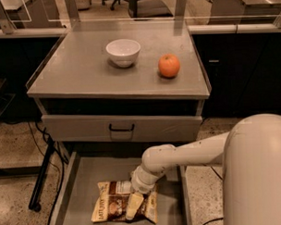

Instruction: Pick brown chip bag from middle drawer and place on counter

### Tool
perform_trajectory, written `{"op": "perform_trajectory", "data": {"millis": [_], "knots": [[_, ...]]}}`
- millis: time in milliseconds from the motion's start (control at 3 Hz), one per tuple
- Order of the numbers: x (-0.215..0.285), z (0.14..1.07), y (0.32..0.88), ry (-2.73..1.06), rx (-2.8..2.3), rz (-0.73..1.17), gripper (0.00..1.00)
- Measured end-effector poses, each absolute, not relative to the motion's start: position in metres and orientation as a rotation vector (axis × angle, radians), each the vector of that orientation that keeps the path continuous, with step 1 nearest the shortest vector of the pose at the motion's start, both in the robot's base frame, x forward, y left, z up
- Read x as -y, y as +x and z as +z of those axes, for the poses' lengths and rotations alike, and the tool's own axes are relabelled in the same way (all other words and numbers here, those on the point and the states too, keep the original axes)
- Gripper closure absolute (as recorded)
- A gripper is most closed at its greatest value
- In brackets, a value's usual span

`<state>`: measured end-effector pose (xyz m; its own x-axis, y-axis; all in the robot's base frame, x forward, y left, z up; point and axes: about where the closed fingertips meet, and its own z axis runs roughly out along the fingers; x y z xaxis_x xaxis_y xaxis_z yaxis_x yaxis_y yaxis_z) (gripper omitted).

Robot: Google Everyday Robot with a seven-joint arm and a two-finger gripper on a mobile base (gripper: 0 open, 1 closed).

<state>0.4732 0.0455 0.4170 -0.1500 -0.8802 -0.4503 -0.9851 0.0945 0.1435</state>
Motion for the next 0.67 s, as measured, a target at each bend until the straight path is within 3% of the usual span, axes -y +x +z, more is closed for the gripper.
{"op": "perform_trajectory", "data": {"millis": [667], "knots": [[-0.057, 0.397, 0.472, -1.865, -2.096, 0.67, 0.0]]}}
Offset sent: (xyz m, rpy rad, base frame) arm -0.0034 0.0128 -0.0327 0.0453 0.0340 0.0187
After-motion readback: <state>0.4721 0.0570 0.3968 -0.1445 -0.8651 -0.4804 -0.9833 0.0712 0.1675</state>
